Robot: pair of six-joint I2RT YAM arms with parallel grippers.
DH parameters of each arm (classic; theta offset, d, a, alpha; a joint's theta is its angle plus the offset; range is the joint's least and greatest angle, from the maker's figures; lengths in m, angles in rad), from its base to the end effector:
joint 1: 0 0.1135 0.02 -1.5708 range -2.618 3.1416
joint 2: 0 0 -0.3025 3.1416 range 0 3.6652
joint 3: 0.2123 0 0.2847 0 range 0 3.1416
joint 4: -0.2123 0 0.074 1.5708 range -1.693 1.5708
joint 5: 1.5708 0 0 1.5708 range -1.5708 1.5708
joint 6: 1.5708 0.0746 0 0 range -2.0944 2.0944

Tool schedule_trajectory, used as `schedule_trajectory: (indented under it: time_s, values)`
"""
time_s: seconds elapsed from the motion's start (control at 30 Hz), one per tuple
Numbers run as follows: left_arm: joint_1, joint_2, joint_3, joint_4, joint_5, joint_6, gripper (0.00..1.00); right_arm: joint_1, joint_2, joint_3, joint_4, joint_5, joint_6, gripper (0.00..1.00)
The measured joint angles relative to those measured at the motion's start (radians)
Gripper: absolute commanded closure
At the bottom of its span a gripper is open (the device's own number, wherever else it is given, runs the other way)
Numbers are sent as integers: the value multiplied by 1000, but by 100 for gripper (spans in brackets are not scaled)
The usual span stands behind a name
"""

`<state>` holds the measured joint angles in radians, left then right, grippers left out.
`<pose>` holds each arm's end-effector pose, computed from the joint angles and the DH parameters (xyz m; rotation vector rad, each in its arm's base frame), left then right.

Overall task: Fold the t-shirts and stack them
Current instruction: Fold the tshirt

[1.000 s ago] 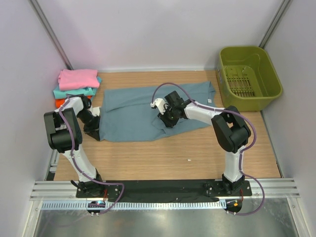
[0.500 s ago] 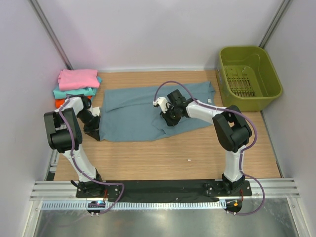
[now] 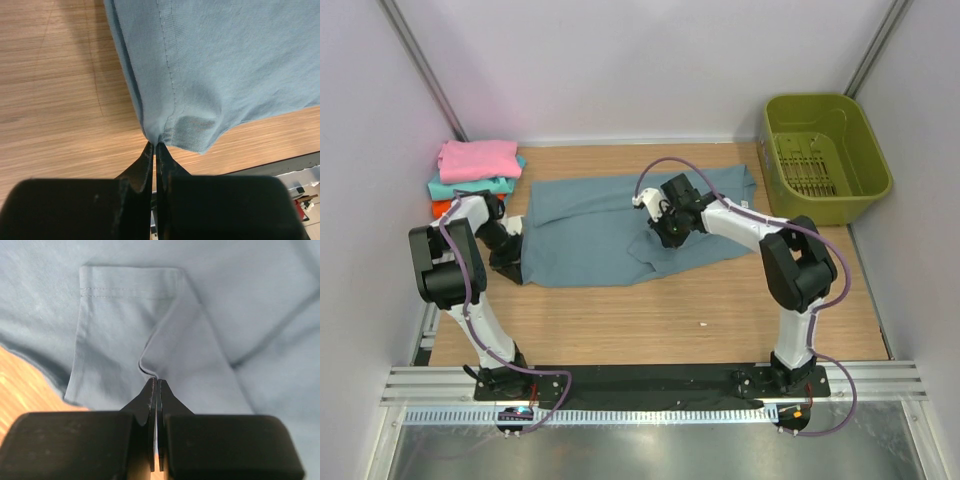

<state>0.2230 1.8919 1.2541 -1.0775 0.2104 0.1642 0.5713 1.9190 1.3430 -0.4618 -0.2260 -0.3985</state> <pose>0.3483 0.0630 0.1376 0.1118 -3.0181 0.3550 0.3811 0.2649 0.1702 -1.2871 2.2697 0.3563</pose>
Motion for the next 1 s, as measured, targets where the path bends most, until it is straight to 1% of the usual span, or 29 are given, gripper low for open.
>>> schedule_trajectory:
  time_s: [0.1, 0.2, 0.33, 0.5, 0.63, 0.77, 0.9, 1.0]
  values:
    - [0, 0, 14, -5, 0, 0, 100, -21, -72, 19, -39, 22, -13, 99]
    - [0, 0, 54, -20, 1, 0, 100, -69, -168, 53, -64, 34, -26, 98]
    - [0, 1, 135, -37, 9, 3, 100, -160, -269, 77, -76, 47, -37, 99]
    - [-4, 8, 253, -68, 33, 13, 100, -247, -333, 52, -100, 63, -43, 99]
    - [-23, 8, 310, -95, 41, 33, 100, -274, -364, 19, -143, 63, -45, 99]
    - [-55, 8, 330, -138, 57, 50, 100, -287, -406, 14, -193, 65, -47, 98]
    - [-81, -11, 329, -177, 72, 53, 100, -287, -500, 15, -249, 68, -44, 99]
    - [-91, -53, 324, -192, 79, 54, 100, -287, -594, 20, -298, 72, -43, 99]
